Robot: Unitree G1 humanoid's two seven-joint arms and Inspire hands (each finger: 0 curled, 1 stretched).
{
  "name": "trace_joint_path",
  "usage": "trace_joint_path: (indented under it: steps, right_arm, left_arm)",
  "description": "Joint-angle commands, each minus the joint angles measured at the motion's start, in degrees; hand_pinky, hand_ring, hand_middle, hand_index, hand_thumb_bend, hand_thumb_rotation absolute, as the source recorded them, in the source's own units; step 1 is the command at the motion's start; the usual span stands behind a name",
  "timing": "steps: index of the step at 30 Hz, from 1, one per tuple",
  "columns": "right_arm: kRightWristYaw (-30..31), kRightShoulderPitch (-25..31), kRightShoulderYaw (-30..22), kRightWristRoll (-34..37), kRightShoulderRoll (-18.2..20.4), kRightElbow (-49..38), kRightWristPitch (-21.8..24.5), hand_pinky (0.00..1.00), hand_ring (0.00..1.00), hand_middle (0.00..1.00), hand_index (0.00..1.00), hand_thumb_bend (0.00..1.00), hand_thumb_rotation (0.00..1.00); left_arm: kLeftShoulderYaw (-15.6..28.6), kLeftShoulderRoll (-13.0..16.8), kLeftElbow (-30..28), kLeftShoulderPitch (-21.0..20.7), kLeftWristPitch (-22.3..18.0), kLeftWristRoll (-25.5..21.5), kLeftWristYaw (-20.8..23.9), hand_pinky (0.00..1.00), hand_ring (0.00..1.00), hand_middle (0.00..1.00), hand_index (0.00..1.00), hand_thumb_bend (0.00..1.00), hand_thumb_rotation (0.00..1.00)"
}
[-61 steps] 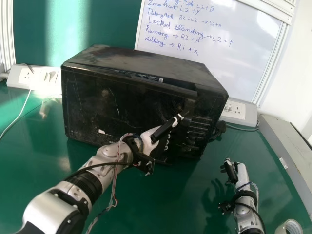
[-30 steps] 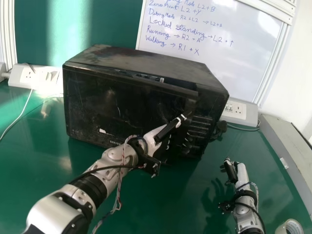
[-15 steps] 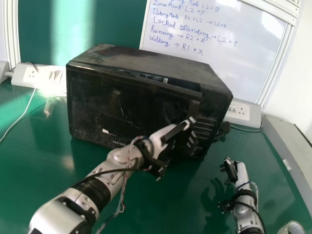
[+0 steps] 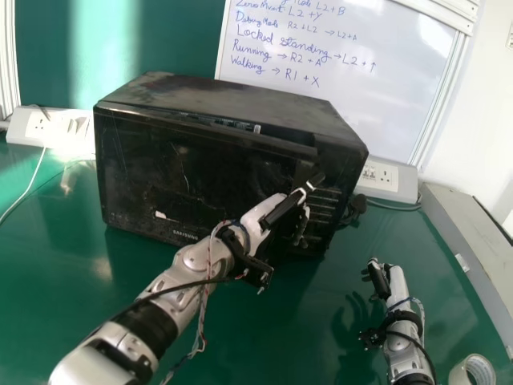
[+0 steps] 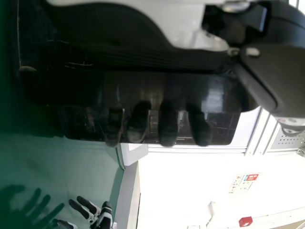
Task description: Open the door of oven
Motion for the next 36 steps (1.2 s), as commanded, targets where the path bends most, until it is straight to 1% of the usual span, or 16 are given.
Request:
trace_joint_path:
  steps: [1,4,6,10,14,19,21,23,27,33,36]
  right_arm:
    - [0.0,0.3,0.0,-0.1,-0.2,0.6,0.0,0.35,0.41,0.49,0.49,0.52,0.14]
    - [-0.2,0.3,0.2,-0.3,-0.3,0.6,-0.2,0.36,0.42,0.49,0.49,0.52,0.14]
    - [-0.4,0.3,0.3,-0.4,-0.3,0.6,-0.2,0.35,0.41,0.47,0.49,0.52,0.14]
    - [0.0,0.4,-0.2,0.1,-0.3,0.6,-0.6,0.35,0.41,0.47,0.48,0.52,0.14]
    - [0.3,0.3,-0.3,0.3,-0.3,0.6,-0.2,0.36,0.42,0.48,0.49,0.52,0.14]
    - [0.2,0.2,-0.1,0.0,-0.4,0.7,-0.1,0.36,0.42,0.49,0.49,0.52,0.14]
    - [0.3,0.2,-0.1,0.0,-0.4,0.7,-0.2,0.36,0.42,0.48,0.49,0.52,0.14]
    - [0.2,0.1,0.0,-0.2,-0.5,0.8,-0.1,0.36,0.41,0.49,0.49,0.52,0.14]
    - [-0.2,0.3,0.0,-0.2,-0.5,0.8,-0.6,0.36,0.42,0.49,0.48,0.52,0.14]
    - [0.2,0.2,-0.1,0.0,-0.5,0.8,-0.3,0.35,0.41,0.47,0.48,0.52,0.14]
    - [0.6,0.1,-0.1,0.0,-0.6,0.8,-0.5,0.35,0.41,0.48,0.48,0.52,0.14]
  left_arm:
    - [-0.8,-0.2,-5.6,1.3,0.0,-0.7,-0.8,0.03,0.07,0.11,0.14,0.79,0.71]
    - [-1.9,-0.3,-11.5,4.6,1.5,-0.9,-1.8,0.03,0.07,0.11,0.14,0.77,0.72]
    - [-2.1,-0.6,-15.0,6.8,2.5,-1.7,-2.3,0.02,0.06,0.11,0.14,0.76,0.69]
    - [-2.7,-1.1,-23.3,11.2,6.5,-2.6,-3.0,0.01,0.06,0.10,0.14,0.75,0.66]
    - [-3.9,-0.8,-30.3,15.0,9.7,-2.8,-3.2,0.00,0.05,0.09,0.12,0.75,0.66]
    - [-4.7,0.6,-39.4,19.5,16.5,-3.7,-4.1,0.00,0.05,0.09,0.11,0.76,0.67]
    - [-4.7,1.1,-42.0,20.7,18.1,-3.8,-4.2,0.01,0.05,0.10,0.11,0.77,0.68]
    - [-4.8,1.4,-44.0,21.8,18.9,-3.9,-4.5,0.01,0.06,0.10,0.11,0.77,0.68]
    - [-4.9,1.7,-48.1,23.8,20.5,-4.3,-4.5,0.01,0.06,0.09,0.11,0.73,0.67]
    - [-5.2,2.2,-56.2,27.8,25.9,-5.7,-4.9,0.01,0.05,0.10,0.12,0.69,0.65]
    - [-5.3,2.8,-59.0,29.5,26.7,-6.9,-5.7,0.01,0.05,0.09,0.11,0.66,0.65]
